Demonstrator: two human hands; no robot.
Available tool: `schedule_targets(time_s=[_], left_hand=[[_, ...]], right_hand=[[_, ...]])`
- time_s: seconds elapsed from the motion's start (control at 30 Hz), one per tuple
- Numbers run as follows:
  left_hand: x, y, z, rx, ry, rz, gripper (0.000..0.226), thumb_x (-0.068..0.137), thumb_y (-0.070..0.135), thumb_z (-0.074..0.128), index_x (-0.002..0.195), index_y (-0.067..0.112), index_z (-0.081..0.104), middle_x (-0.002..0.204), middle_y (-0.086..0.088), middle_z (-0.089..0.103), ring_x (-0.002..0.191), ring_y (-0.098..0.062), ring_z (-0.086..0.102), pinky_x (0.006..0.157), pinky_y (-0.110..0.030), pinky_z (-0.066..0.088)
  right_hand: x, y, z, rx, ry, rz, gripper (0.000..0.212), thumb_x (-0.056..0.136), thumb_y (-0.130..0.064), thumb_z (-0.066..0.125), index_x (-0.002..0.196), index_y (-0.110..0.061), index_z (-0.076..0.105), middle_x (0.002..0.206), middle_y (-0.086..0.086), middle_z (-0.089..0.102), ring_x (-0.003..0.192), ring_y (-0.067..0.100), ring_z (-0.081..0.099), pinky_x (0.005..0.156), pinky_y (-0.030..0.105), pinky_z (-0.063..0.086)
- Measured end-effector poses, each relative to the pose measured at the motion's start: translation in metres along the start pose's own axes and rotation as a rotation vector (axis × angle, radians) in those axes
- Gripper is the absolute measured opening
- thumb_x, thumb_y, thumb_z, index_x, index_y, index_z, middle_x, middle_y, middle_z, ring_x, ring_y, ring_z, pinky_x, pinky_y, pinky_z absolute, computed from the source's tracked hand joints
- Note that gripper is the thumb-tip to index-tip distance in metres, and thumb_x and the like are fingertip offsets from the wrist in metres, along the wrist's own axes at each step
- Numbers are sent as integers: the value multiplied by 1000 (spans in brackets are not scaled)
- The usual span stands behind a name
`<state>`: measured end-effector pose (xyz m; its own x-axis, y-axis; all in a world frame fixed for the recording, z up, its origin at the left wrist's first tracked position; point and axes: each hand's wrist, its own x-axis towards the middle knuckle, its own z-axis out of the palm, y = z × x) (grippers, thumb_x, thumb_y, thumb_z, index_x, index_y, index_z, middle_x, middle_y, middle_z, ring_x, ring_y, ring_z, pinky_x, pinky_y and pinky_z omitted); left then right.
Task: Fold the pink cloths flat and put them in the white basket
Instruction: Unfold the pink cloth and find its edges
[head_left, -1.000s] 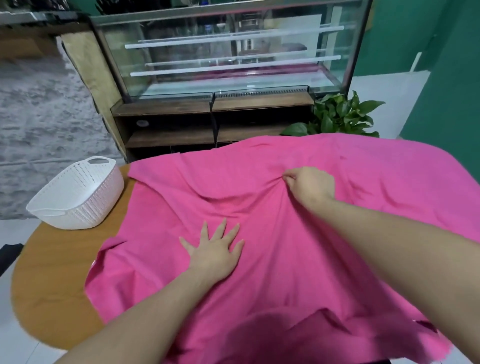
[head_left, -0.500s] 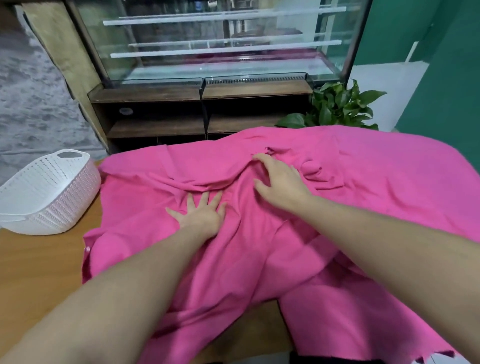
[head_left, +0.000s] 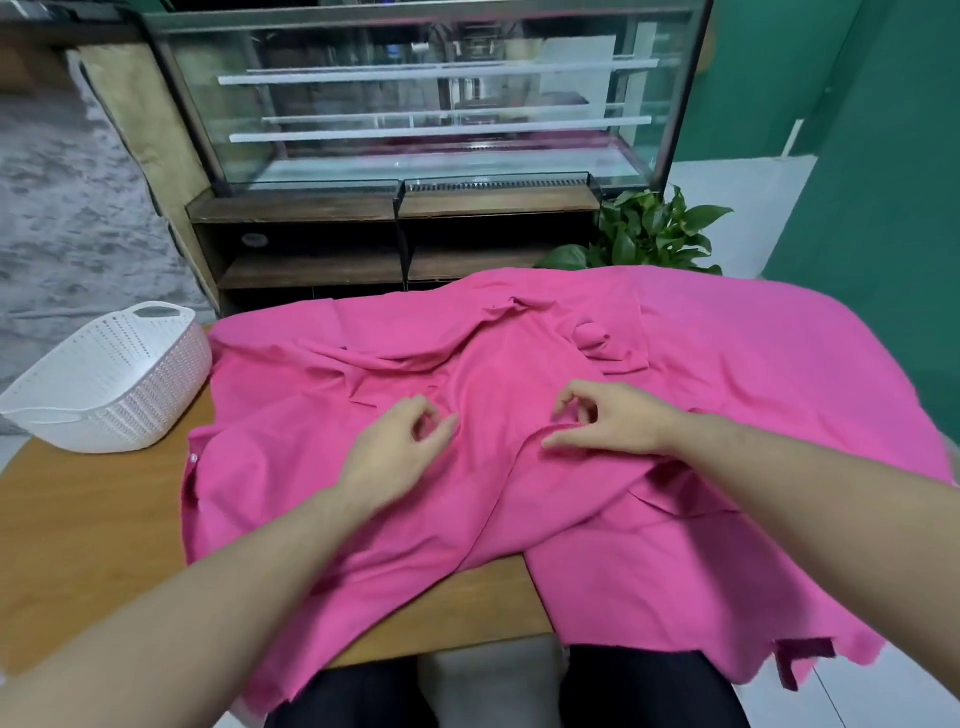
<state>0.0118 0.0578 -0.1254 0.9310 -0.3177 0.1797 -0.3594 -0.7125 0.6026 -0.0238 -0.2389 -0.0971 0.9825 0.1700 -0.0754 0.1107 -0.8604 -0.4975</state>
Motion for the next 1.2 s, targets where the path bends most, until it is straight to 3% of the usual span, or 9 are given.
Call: schedule_targets(time_s=[0.13, 0.33, 0.5, 0.63, 0.77, 0.87, 0.97, 1.1, 1.2], left_hand=[[-57, 33, 1, 181, -156, 18, 60, 72, 78, 56, 117, 40, 47, 98, 19, 59, 88, -7, 60, 79, -32, 49], [-99, 34, 11, 526, -96, 76, 58, 80, 42, 55, 135, 32, 37, 124, 7, 57, 111, -21, 61, 84, -38, 49], [-110, 32, -14, 653, 78, 163, 21, 73, 32, 54, 92, 29, 62, 86, 5, 68, 87, -23, 66, 73, -37, 42], [-116, 42, -32, 361, 112, -29, 10, 84, 27, 52, 76, 21, 54, 84, 1, 62, 89, -27, 60, 74, -38, 45], [-129, 50, -47, -155, 162, -129, 22, 94, 15, 40, 72, 15, 41, 67, -2, 52, 76, -29, 52, 69, -40, 37], [-148, 50, -70, -99, 169, -47, 25, 97, 44, 38, 80, 26, 42, 72, 3, 56, 77, -28, 55, 73, -41, 43], [-168, 44, -96, 264, -11, 82, 44, 78, 77, 55, 103, 41, 48, 84, 19, 60, 79, -11, 60, 74, -34, 49], [-179, 27, -110, 595, -96, 195, 44, 78, 69, 61, 113, 43, 56, 95, 17, 51, 87, -12, 63, 69, -32, 48], [-179, 24, -110, 463, 1, 193, 13, 90, 43, 61, 97, 32, 62, 84, 12, 53, 85, -19, 62, 70, -35, 47]], right_hand=[[-24, -7, -3, -175, -68, -11, 39, 79, -59, 73, 89, -24, 59, 76, -8, 57, 75, 17, 55, 70, 32, 43], [-64, -30, -4, -173, 116, -117, 13, 102, -37, 43, 93, -31, 36, 82, 1, 57, 78, 28, 55, 73, 38, 43], [-89, -54, -4, -242, 209, -164, 14, 101, -43, 40, 97, -30, 37, 91, 11, 66, 84, 34, 60, 73, 41, 46], [-109, -74, -3, -205, 237, -182, 20, 101, -45, 43, 104, -25, 48, 91, 11, 66, 86, 34, 61, 73, 40, 46], [-131, -88, -11, -231, 149, -155, 48, 86, -73, 49, 110, -32, 49, 80, 1, 63, 76, 24, 59, 70, 37, 46], [-152, -85, -22, -476, -46, -56, 74, 67, -84, 60, 123, -40, 44, 89, -4, 64, 80, 22, 58, 70, 33, 43], [-158, -65, -25, -643, -180, 19, 30, 85, -45, 65, 113, -34, 63, 97, -9, 64, 91, 19, 60, 73, 28, 44], [-171, -46, -24, -118, 3, 16, 11, 90, -17, 56, 86, -26, 61, 85, -10, 62, 80, 15, 56, 68, 25, 43], [-183, -55, -9, 73, 83, -16, 14, 90, -38, 65, 93, -28, 57, 86, -12, 62, 77, 9, 56, 69, 21, 46]])
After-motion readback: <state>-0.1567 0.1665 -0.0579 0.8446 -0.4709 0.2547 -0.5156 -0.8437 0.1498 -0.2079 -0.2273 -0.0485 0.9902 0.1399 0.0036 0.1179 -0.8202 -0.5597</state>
